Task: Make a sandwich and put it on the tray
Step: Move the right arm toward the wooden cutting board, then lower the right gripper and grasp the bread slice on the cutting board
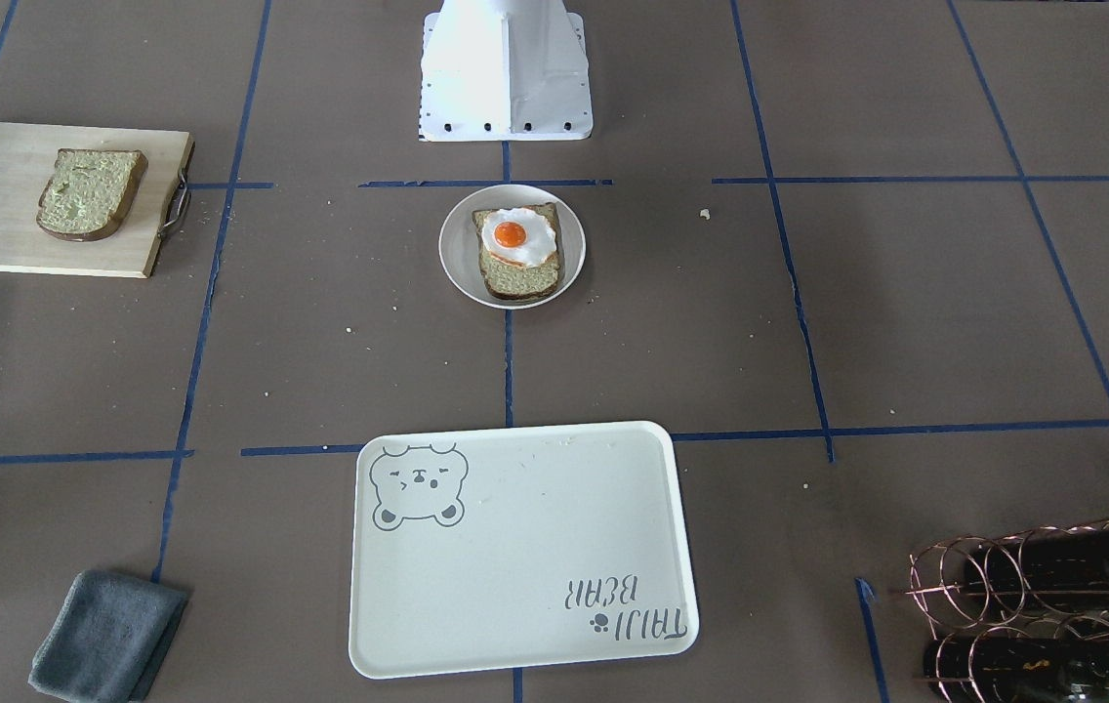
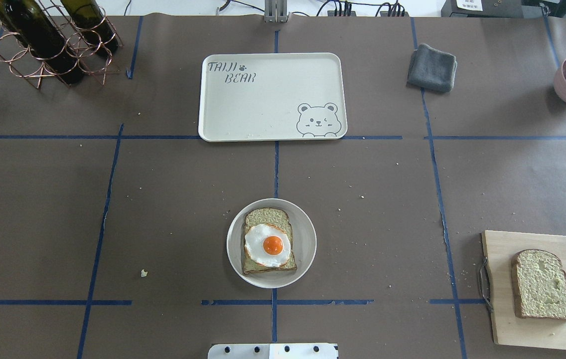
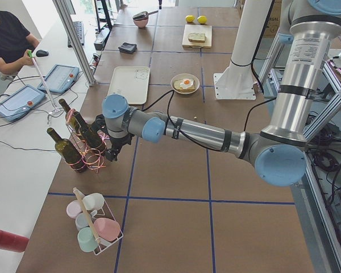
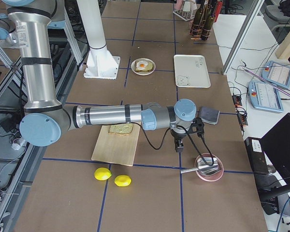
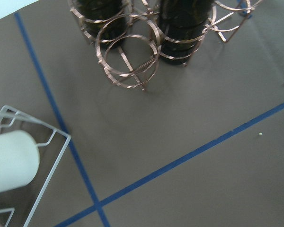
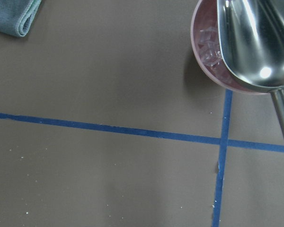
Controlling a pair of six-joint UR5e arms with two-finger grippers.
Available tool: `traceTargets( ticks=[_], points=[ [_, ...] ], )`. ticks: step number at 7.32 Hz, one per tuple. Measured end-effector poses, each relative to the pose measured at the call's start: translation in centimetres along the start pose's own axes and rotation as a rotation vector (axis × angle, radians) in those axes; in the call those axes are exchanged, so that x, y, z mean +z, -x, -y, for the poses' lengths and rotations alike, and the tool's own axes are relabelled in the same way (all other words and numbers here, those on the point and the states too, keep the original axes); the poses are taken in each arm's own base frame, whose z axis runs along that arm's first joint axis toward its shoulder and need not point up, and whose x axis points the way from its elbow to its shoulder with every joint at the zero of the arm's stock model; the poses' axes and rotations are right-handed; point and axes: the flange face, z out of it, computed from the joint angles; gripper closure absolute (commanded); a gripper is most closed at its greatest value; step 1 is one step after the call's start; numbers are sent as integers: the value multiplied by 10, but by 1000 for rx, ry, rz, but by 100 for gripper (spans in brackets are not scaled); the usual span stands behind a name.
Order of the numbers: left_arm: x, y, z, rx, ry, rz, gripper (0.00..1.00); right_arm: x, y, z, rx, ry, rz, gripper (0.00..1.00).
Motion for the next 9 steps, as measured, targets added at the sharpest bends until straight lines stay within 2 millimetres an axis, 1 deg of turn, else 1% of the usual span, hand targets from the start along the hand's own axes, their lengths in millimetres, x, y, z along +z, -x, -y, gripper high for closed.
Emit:
traceTargets(
  ticks=[1,2,3,4,5,6,8,9],
  points=[
    [13,-25,17,1,-32,-22,0,1,12,-6,11,5,30,0],
    [25,-43,28,-60,-41,-44,0,3,26,-18,26,15,47,0],
    [30,-58,39,-131,-46,-62,0,9,37,-34,43,31,53,0],
    [31,-70,48,-177,-51,-75,0,18,40,-54,59,38,55,0],
    [33,-81,53,-216,-51,-85,0,31,41,-75,83,15,49,0],
    [34,-91,57,-250,-51,-95,0,48,45,-101,117,-31,42,0],
    [30,-103,61,-298,-60,-107,0,83,63,-160,183,-65,71,0],
    [28,-106,62,-312,-68,-112,0,94,77,-186,203,-49,78,0]
  ],
)
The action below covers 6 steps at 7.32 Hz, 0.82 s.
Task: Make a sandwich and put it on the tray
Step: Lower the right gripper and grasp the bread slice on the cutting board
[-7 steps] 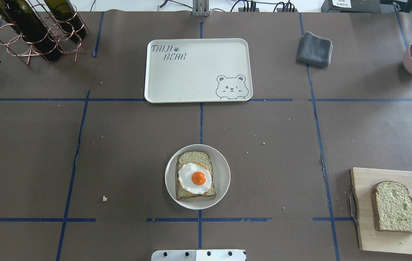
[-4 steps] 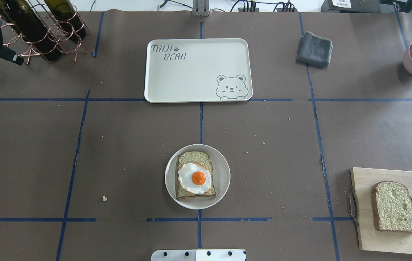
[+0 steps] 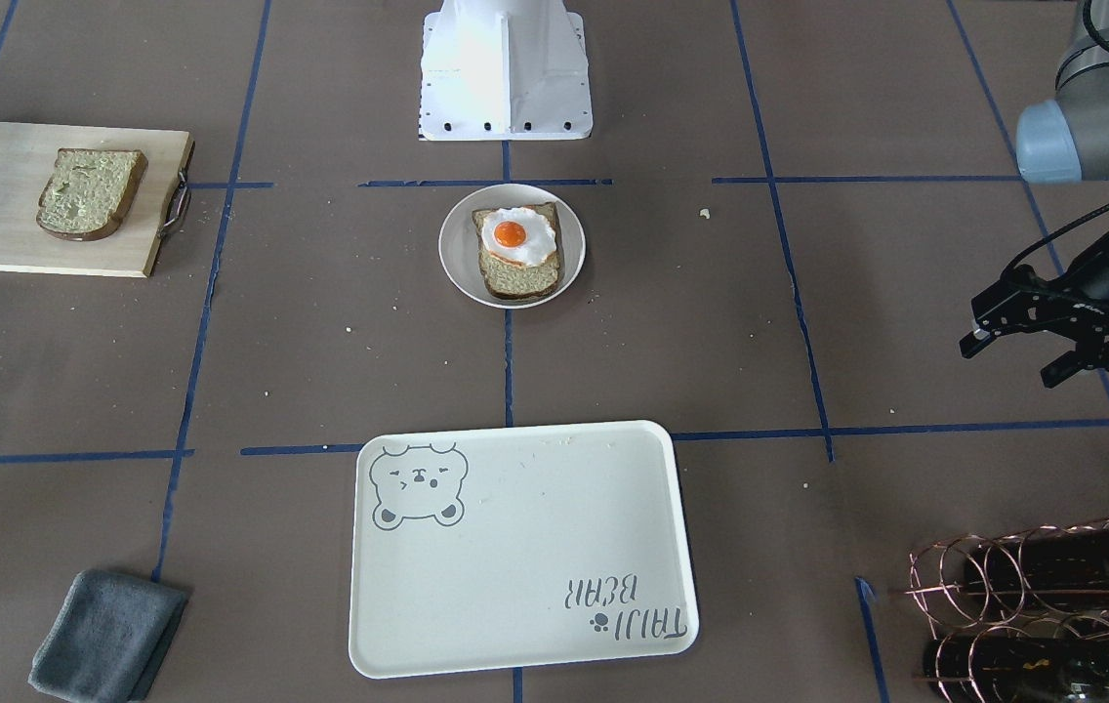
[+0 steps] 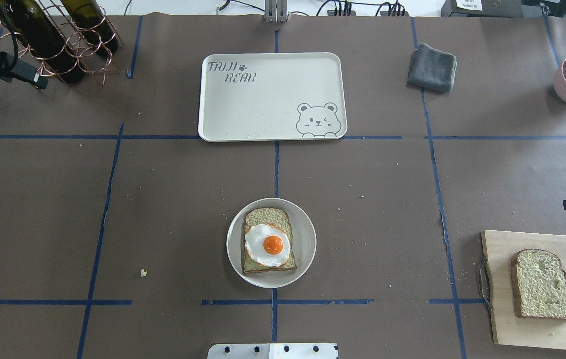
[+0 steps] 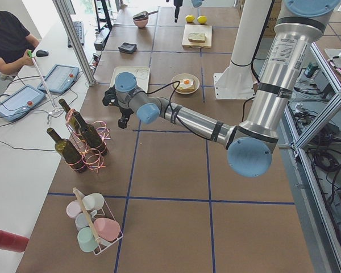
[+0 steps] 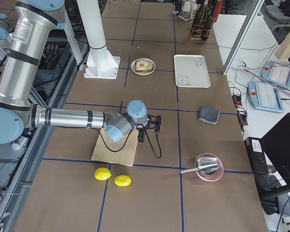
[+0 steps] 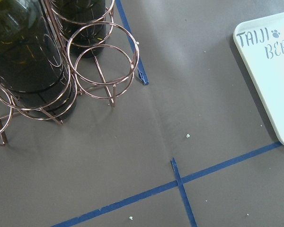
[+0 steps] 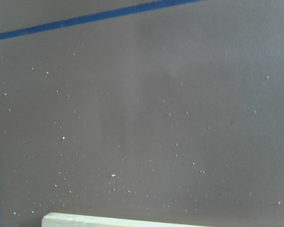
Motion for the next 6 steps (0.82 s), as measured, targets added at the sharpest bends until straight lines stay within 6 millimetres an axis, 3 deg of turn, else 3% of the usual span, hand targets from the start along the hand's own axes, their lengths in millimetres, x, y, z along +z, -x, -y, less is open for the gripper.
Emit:
traceTargets(
  ticks=[2,4,6],
  points=[
    [-1,-5,0,-25,-16,-13,0,15,30,-54,22,26,-46,0],
    [0,-8,-2,-42,-26,-24,0,27,34,-92,3,43,-102,0],
    [0,-9,-2,-44,-29,-28,0,48,34,-117,-22,35,-165,1]
  ],
)
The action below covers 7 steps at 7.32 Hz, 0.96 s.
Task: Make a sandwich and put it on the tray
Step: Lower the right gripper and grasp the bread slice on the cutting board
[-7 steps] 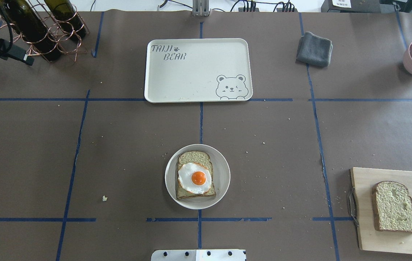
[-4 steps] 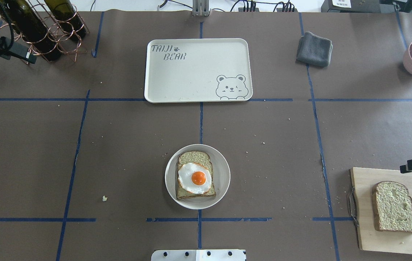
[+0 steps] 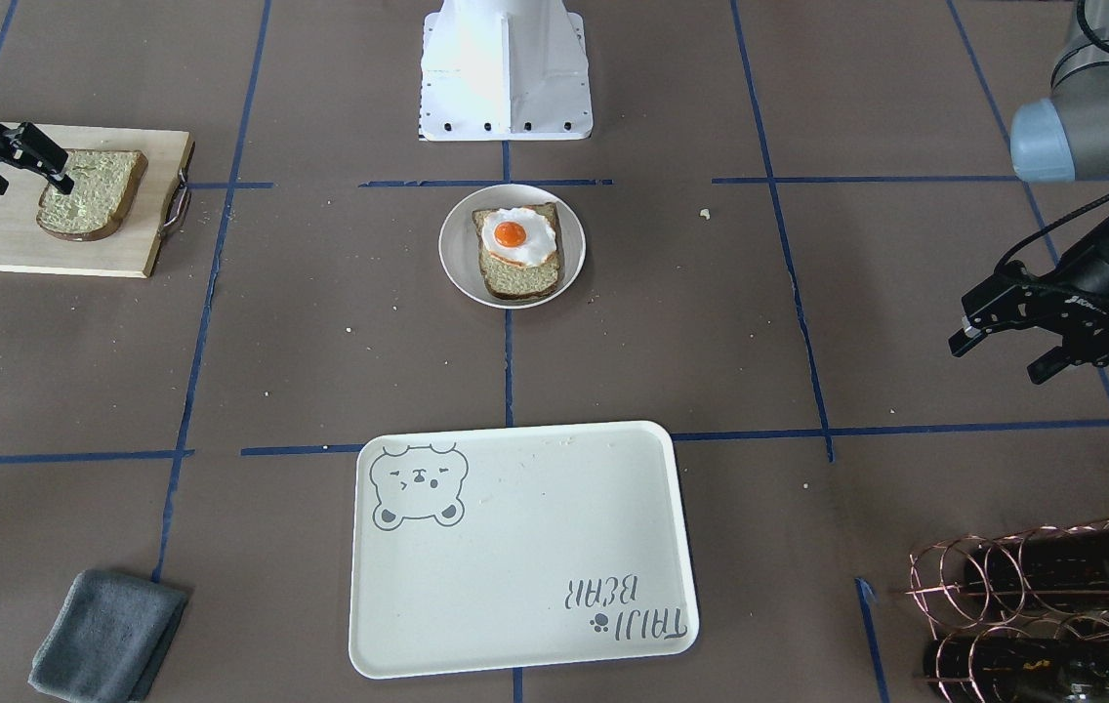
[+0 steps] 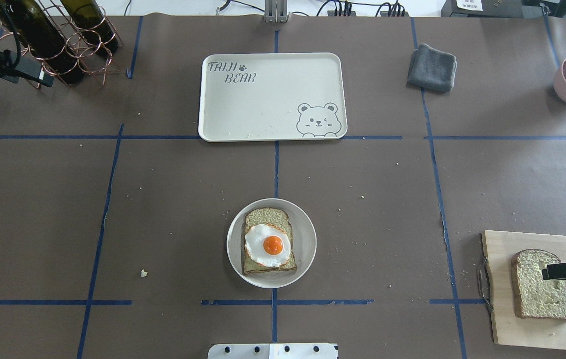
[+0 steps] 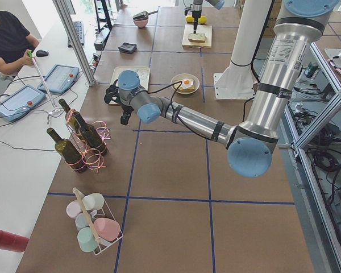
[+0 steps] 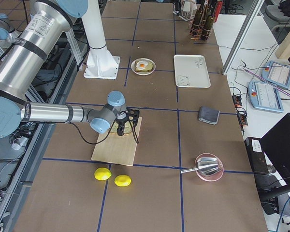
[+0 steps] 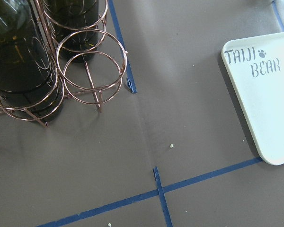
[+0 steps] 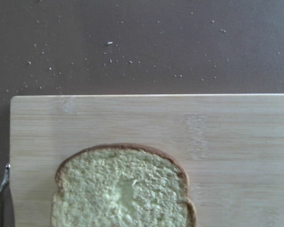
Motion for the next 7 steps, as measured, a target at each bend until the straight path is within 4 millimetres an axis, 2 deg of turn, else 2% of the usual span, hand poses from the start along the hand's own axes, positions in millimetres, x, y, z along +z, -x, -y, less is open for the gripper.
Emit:
traceTargets(
  ticks=[2,4,7],
  points=[
    [1,2,-1,-2,2,1,0,8,0,-9,-12,0,-22,10],
    [2,2,-1,-2,3,2,0,7,-8,-14,-13,8,-25,32],
    [1,2,-1,-1,2,2,0,8,-23,-19,-14,13,-26,32]
  ],
)
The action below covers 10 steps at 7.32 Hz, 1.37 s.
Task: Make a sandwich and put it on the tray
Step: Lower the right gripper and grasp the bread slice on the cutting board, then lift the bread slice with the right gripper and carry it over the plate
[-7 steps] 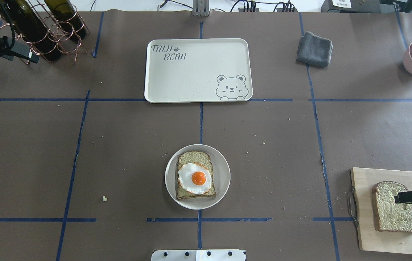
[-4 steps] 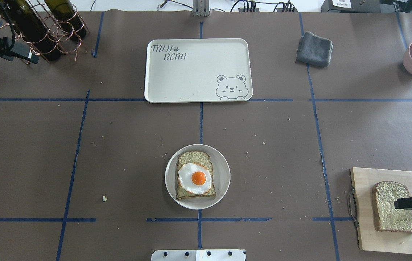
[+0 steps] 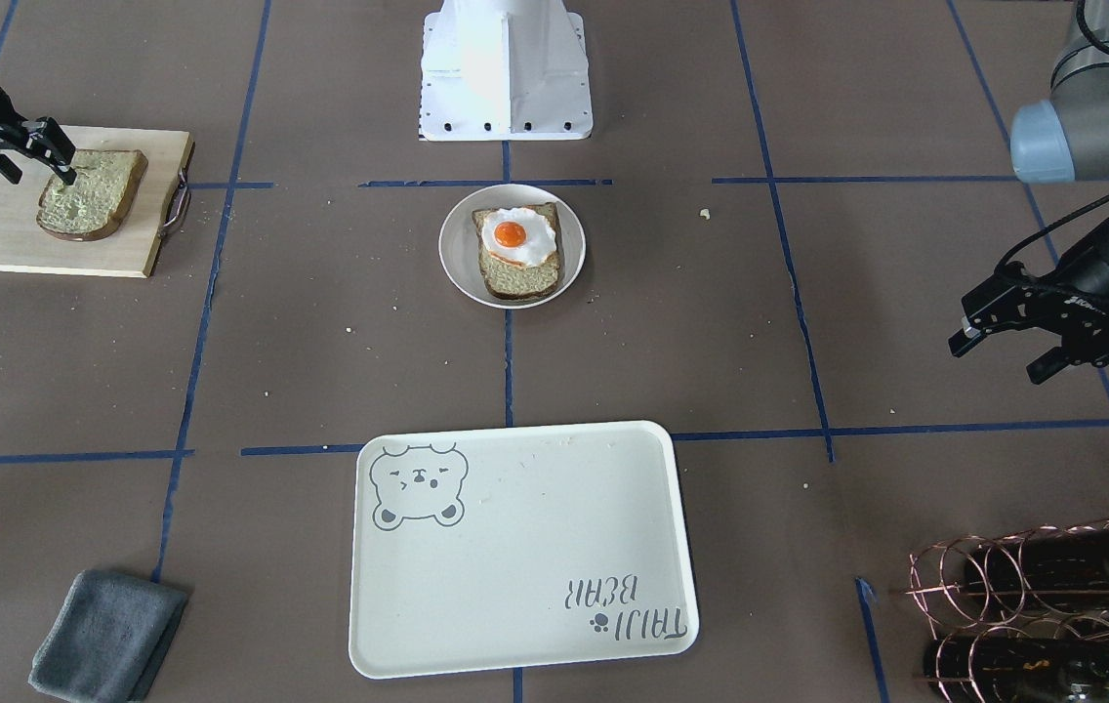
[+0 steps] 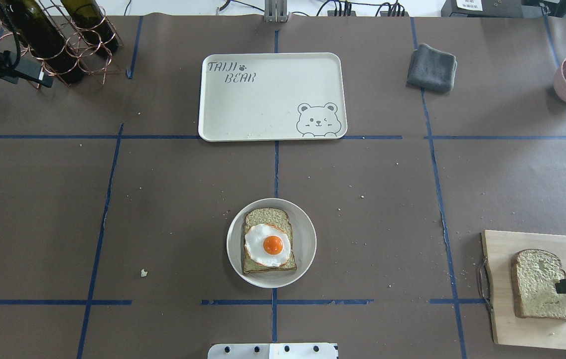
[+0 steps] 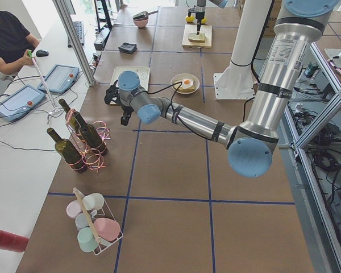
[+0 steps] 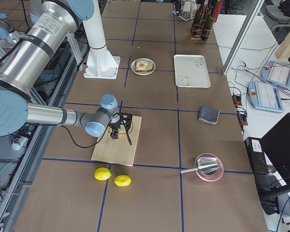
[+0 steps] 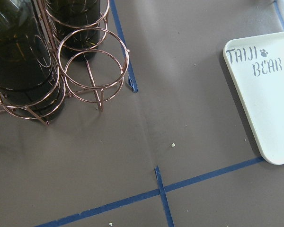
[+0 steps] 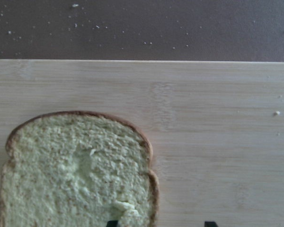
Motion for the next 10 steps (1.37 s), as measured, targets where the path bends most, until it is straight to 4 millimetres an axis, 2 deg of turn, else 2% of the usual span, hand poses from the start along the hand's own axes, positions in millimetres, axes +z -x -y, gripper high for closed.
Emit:
traceTargets(
  ticks=[1,2,3,4,5,10],
  points=[
    [0,1,0,-1,1,0,0,2,0,0,-1,1,0,32],
    [1,1,-1,-1,2,1,0,4,1,1,-2,1,2,36],
    [1,2,-1,-1,3,1,0,5,2,1,-4,2,4,51],
    [1,3,-2,0,4,1,0,8,3,2,-5,4,3,79],
    [2,3,-2,2,4,1,0,11,4,2,-7,7,4,100],
    [2,5,-2,3,6,3,0,7,12,4,-14,-2,25,100]
  ],
)
